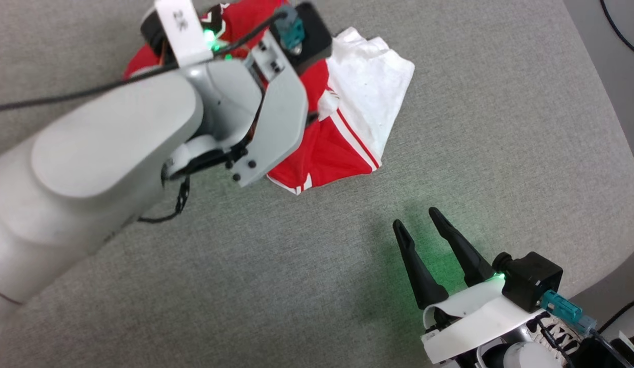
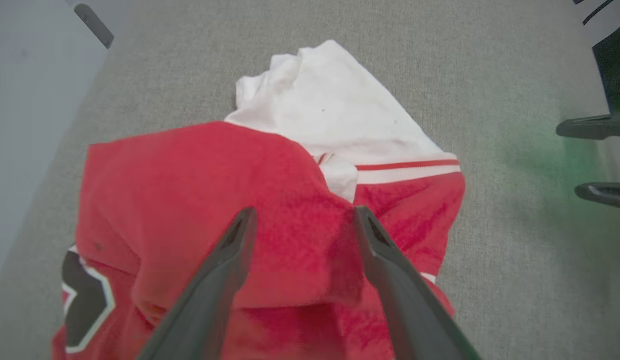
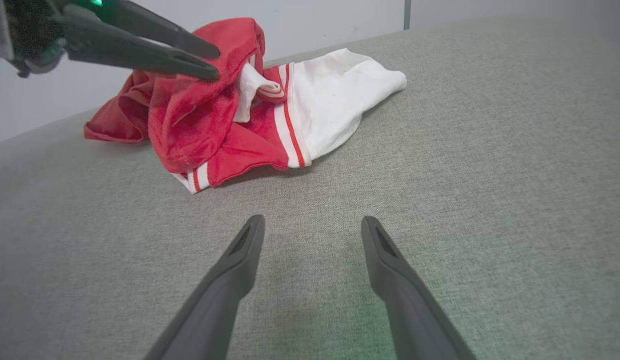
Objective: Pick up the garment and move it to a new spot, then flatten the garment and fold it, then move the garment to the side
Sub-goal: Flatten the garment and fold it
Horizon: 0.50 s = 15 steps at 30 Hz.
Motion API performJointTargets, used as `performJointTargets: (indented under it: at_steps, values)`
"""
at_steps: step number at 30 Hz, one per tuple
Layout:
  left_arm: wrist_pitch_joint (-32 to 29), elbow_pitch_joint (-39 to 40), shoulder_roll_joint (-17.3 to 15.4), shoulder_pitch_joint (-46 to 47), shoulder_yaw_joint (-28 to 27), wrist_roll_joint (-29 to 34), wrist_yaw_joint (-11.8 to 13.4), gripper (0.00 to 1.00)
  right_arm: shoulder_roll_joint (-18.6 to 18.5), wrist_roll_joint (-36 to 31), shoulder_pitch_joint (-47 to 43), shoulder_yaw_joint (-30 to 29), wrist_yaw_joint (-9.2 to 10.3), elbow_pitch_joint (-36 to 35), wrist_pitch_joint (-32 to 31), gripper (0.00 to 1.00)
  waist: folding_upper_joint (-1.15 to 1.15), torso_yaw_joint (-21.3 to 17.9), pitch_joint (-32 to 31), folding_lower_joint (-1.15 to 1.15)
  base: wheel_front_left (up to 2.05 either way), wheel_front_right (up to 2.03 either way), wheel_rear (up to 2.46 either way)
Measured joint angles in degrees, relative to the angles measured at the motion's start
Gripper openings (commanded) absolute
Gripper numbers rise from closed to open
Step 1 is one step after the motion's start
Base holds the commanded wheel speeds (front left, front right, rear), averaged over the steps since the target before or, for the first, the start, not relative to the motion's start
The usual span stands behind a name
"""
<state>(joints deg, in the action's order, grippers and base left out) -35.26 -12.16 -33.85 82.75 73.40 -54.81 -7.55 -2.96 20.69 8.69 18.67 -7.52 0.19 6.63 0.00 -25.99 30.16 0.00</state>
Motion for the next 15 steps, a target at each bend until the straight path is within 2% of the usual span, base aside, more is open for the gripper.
performJointTargets:
  at_steps: [4, 5, 6, 7, 15]
  values:
    - [-0.3, -0.15, -1.19, -2.32, 0.03, 2.15, 0.0, 1.0, -0.01, 0.4, 0.04, 0.59, 0.0, 0.36, 0.91, 1.0, 0.0, -0.54, 0.68, 0.0, 0.0, 0.0, 0.0]
    - [0.1, -0.08, -1.66, -2.82, 0.0, 2.46, 0.0, 0.77, -0.01, 0.41, 0.05, 0.68, 0.0, 0.44, 1.02, 1.0, 0.0, -0.64, 0.83, 0.0, 0.0, 0.0, 0.0]
    - [0.59, -0.12, -2.15, -3.35, 0.02, 2.47, 0.0, 0.36, -0.01, 0.47, 0.05, 0.77, 0.0, 0.54, 1.2, 1.0, 0.0, -0.71, 0.99, 0.0, 0.0, 0.0, 0.0]
    - [1.14, -0.26, -2.6, -3.77, 0.03, 2.37, 0.0, 0.0, -0.01, 0.54, 0.08, 0.87, 0.0, 0.58, 1.29, 1.0, 0.0, -0.78, 1.12, 0.0, 0.0, 0.0, 0.0]
    - [6.09, -0.29, -4.87, -4.0, 0.03, -0.87, 0.0, 0.0, 0.0, 0.3, 0.44, -0.36, 0.0, 0.3, 0.9, 1.0, 0.0, 0.82, 1.19, 0.0, 0.0, 0.0, 0.0]
